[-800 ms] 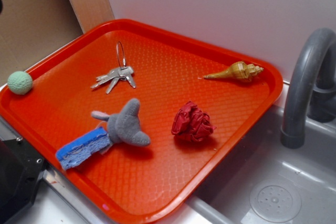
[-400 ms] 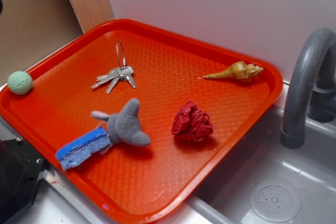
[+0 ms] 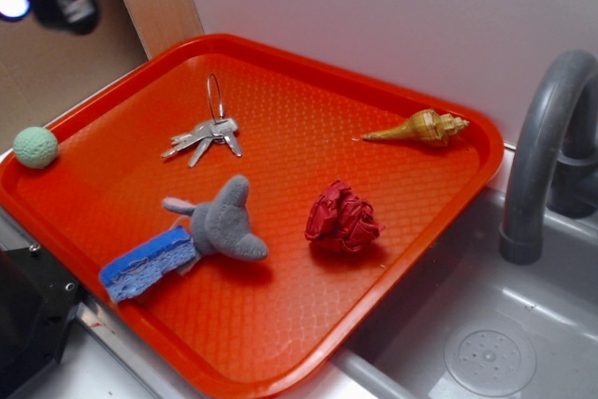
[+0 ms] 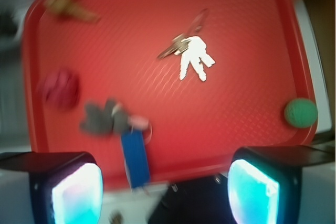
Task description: Grab the silver keys.
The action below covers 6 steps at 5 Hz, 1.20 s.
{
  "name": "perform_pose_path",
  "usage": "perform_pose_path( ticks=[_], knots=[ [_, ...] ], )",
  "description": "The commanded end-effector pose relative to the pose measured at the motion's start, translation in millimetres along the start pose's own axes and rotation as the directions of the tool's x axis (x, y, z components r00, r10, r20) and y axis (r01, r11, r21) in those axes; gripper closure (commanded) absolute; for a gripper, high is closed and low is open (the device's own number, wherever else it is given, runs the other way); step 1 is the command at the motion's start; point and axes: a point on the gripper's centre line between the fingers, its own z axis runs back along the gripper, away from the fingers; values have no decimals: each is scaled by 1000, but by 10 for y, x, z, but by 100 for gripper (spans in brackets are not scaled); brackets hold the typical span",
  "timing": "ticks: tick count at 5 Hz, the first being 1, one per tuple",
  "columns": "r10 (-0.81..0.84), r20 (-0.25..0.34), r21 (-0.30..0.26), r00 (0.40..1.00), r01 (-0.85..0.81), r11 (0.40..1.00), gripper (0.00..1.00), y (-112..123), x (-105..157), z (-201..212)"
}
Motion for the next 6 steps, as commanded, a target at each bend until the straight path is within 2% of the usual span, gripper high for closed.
perform_pose_path(
  ticks=[1,2,3,4,5,6],
  knots=[
    [394,63,-69,917,-390,918,0,143,375,-290],
    [364,33,-60,931,-362,930,0,67,655,-509],
    [346,-7,-28,938,-346,938,0,149,978,-859],
    [355,6,-3,935,-355,935,0,318,1216,-1089],
    [354,18,62,935,-355,933,0,520,1421,-1401],
    [372,34,71,927,-374,925,0,518,1433,-1586]
  ],
)
